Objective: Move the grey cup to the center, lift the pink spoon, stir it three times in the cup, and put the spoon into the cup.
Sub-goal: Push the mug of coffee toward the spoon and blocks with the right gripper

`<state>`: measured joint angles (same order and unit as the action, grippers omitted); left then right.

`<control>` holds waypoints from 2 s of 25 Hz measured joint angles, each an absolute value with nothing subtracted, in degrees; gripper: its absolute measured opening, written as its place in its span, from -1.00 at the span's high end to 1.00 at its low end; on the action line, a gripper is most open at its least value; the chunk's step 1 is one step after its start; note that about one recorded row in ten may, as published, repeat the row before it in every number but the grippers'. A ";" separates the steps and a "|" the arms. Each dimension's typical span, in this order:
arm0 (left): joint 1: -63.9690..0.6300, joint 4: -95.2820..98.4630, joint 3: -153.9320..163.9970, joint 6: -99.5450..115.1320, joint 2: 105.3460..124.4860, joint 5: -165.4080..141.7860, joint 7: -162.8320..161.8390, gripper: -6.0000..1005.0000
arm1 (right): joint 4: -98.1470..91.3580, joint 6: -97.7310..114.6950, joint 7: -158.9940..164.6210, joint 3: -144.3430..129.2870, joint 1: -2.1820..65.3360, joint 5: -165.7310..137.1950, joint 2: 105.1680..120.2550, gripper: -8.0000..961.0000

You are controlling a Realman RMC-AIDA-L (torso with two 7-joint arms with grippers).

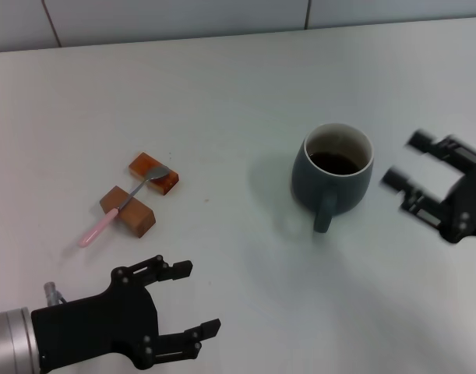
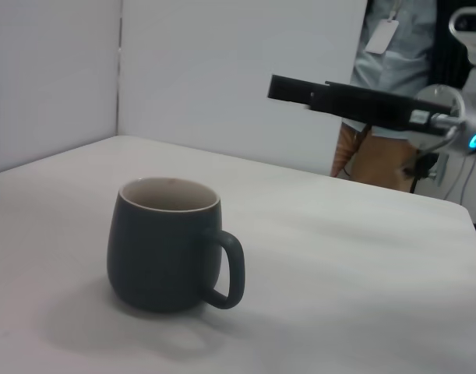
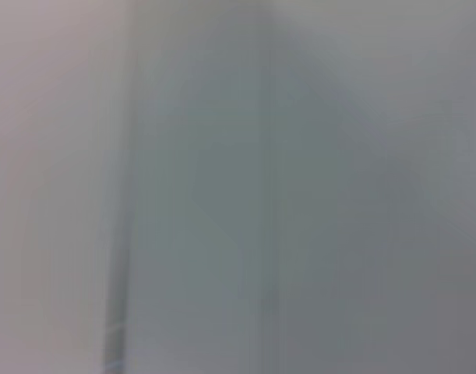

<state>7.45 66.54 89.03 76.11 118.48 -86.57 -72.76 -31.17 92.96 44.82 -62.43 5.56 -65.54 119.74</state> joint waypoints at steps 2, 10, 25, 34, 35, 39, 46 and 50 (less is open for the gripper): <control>7.32 66.54 89.14 76.08 118.47 -86.56 -72.75 -0.66 | -24.13 92.70 36.59 -62.44 6.25 -58.03 119.80 -0.43; 6.61 66.55 89.75 76.06 118.55 -86.55 -72.71 -0.66 | 9.94 89.74 7.41 -62.40 20.18 -26.78 119.88 -0.07; 6.57 67.04 90.22 76.12 118.58 -86.34 -72.68 -0.64 | 11.40 80.21 8.45 -62.32 26.24 -33.26 119.88 0.96; 6.23 67.15 90.81 75.94 118.65 -86.21 -72.74 -0.63 | 12.96 75.26 8.56 -56.76 29.57 -42.52 119.88 0.97; 6.20 67.15 90.83 75.91 118.65 -86.21 -72.77 -0.63 | 13.31 74.31 8.57 -54.18 30.20 -45.55 119.88 0.97; 6.04 67.10 90.89 75.84 118.65 -86.21 -72.97 -0.63 | 14.32 70.82 8.56 -47.23 31.96 -53.62 119.88 0.97; 5.81 67.04 90.87 75.78 118.65 -86.21 -73.25 -0.62 | 15.66 68.92 8.41 -40.04 33.53 -61.89 119.88 0.97; 5.63 66.97 90.87 75.76 118.65 -86.22 -73.25 -0.62 | 16.45 67.38 8.21 -35.74 34.77 -67.21 119.88 0.97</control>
